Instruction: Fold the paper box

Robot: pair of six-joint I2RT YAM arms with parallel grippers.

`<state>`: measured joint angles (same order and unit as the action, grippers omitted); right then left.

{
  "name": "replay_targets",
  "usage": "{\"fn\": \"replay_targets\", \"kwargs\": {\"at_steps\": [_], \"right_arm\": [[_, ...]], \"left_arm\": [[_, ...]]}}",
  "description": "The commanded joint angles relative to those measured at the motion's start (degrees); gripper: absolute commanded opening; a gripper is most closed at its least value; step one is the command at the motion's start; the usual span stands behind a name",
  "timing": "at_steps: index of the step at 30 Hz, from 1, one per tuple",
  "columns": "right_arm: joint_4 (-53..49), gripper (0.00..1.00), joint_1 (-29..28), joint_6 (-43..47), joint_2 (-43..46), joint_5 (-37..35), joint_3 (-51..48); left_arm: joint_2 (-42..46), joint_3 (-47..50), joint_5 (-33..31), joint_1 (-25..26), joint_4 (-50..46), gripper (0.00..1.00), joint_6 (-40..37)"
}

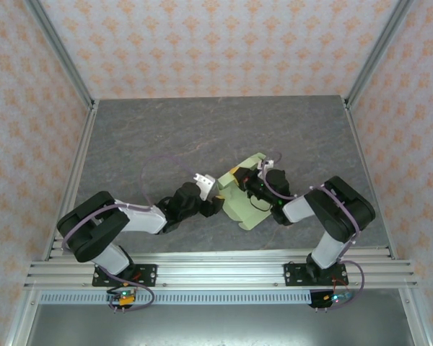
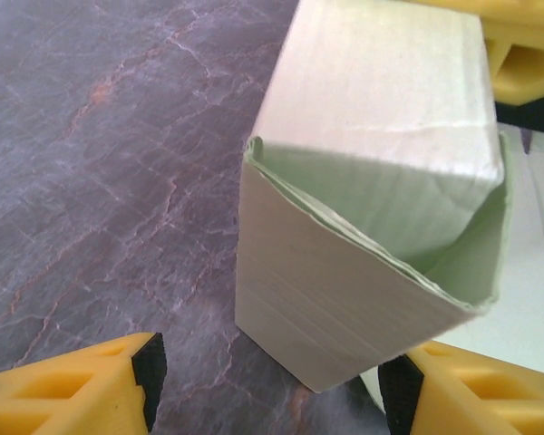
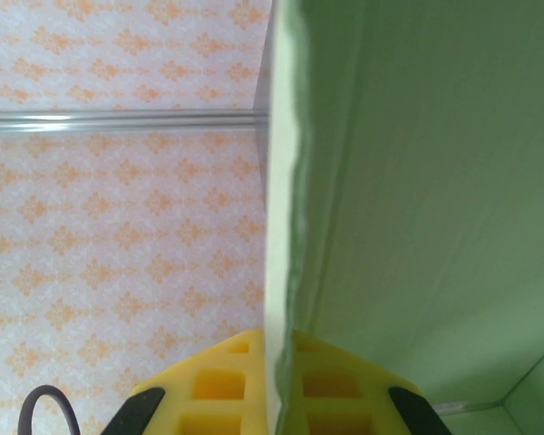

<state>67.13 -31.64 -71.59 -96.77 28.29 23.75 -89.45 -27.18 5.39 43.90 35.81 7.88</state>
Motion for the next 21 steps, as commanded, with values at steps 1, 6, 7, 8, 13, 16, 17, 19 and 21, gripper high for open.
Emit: {"fn": "replay_targets", "kwargs": {"at_steps": [1, 6, 7, 8, 13, 16, 17, 19, 21], "right_arm": [[3.09, 0.00, -1.37, -0.74, 0.71, -4.11, -1.42], [3.70, 0.00, -6.16, -2.62, -0.55, -12.72, -2.29], [4.45, 0.00, -7.27, -3.22, -1.06, -14.54, -2.52], [5.01, 0.00, -8.11, -3.78, -1.43, -16.11, -2.64], [6.39, 0.00, -11.82, -7.13, -2.87, -23.80, -3.69], [5.16, 0.00, -12.83, -8.07, -2.57, -26.45, -4.08], [4.57, 0.00, -13.05, -8.39, -2.47, -26.89, -4.13], [3.78, 0.00, -13.60, -8.89, -2.18, -28.33, -4.39], [2.95, 0.01, -14.52, -9.21, -1.77, -30.52, -4.81]], "left_arm": [[-1.64, -2.01, -5.56, 0.66, 4.20, 0.66, 0.97], [-4.86, -3.25, -10.52, 2.39, 7.05, 0.59, 2.22], [-5.41, -3.32, -11.43, 2.89, 7.52, 0.58, 2.32], [-5.62, -3.36, -12.59, 3.30, 7.90, 0.57, 2.40], [-6.52, -3.06, -19.17, 4.39, 9.57, 0.53, 4.79], [-6.66, -3.06, -22.01, 5.13, 9.42, 0.53, 5.13], [-6.77, -3.06, -23.11, 5.38, 9.09, 0.53, 5.26], [-6.77, -2.80, -25.21, 5.58, 8.59, 0.48, 6.05], [-6.85, -2.32, -27.04, 5.59, 8.86, 0.39, 6.87]]}}
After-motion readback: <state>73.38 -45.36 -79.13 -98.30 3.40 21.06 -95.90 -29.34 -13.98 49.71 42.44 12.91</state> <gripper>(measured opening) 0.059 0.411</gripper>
